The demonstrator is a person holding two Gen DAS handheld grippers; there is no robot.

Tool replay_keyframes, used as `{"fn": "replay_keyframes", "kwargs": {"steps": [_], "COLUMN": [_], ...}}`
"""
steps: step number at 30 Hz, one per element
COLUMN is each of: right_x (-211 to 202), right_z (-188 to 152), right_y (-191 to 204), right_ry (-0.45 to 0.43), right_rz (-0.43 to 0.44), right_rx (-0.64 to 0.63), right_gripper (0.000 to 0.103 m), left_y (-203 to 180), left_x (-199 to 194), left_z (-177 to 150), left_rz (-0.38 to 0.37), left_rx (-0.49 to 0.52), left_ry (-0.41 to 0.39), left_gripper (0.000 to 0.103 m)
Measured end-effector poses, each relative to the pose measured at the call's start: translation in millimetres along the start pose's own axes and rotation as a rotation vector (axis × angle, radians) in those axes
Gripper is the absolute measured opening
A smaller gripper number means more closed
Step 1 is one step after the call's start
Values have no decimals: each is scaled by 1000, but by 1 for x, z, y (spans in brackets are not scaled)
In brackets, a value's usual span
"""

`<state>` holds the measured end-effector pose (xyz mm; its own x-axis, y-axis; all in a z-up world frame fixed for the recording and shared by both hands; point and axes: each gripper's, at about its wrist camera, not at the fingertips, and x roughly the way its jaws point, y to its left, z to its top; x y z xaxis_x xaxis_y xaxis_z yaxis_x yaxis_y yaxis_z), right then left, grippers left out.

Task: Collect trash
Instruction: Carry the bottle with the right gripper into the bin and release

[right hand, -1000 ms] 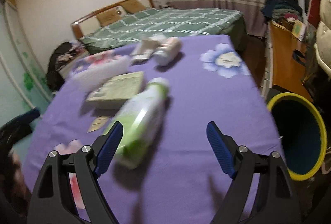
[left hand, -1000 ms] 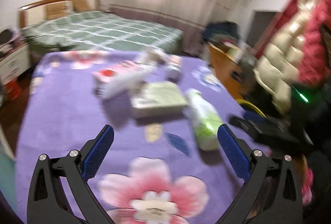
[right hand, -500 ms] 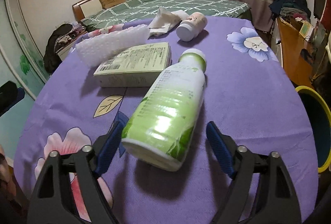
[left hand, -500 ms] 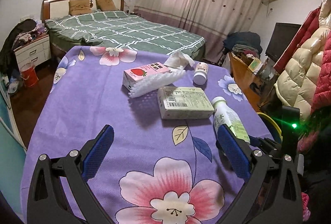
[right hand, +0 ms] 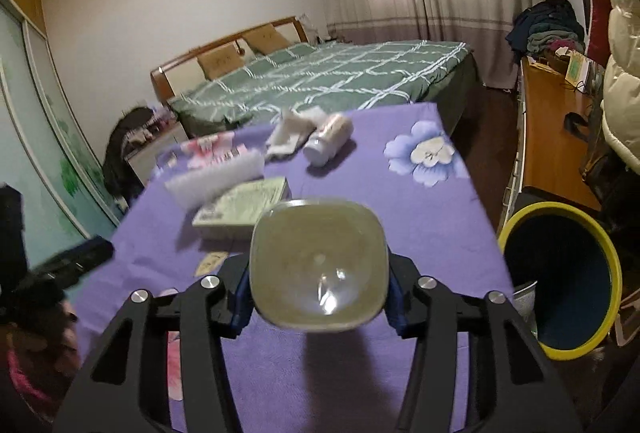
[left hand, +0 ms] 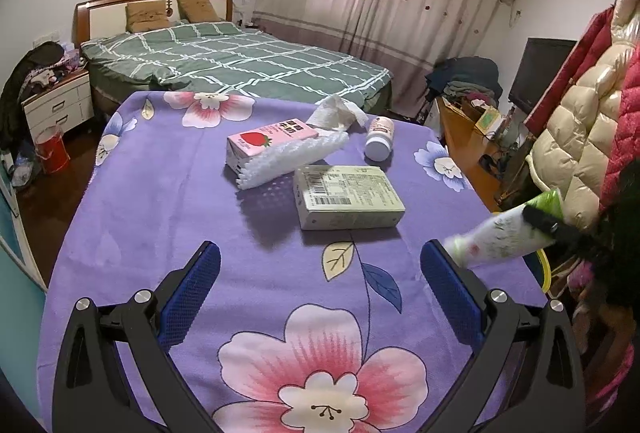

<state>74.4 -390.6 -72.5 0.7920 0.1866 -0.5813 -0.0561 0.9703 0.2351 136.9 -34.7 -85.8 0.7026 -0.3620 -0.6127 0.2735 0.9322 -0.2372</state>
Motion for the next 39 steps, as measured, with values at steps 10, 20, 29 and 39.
{"fn": "replay_keyframes", "kwargs": {"steps": [10,20,29,39], "right_x": [-8,-20,-39,-17], "right_z": [1,10,22,18], "right_y": [-25,-67,-132,-205], "right_ry": [4,-46,-119,-78], "right_rz": [12,-50,-189,-399], "right_rx": [58,132,232,303], "right_gripper": [49,49,49,55], "left_y": [-19,-29,-43,-54], "left_x": [9,27,43,70], "left_z": [-4,-4,-2,0], "left_rz": [-18,-25,-35,-59], "left_rx": [41,49,73,93], "left_ry": [31,64,85,127], "left_gripper": [98,98,98,98]}}
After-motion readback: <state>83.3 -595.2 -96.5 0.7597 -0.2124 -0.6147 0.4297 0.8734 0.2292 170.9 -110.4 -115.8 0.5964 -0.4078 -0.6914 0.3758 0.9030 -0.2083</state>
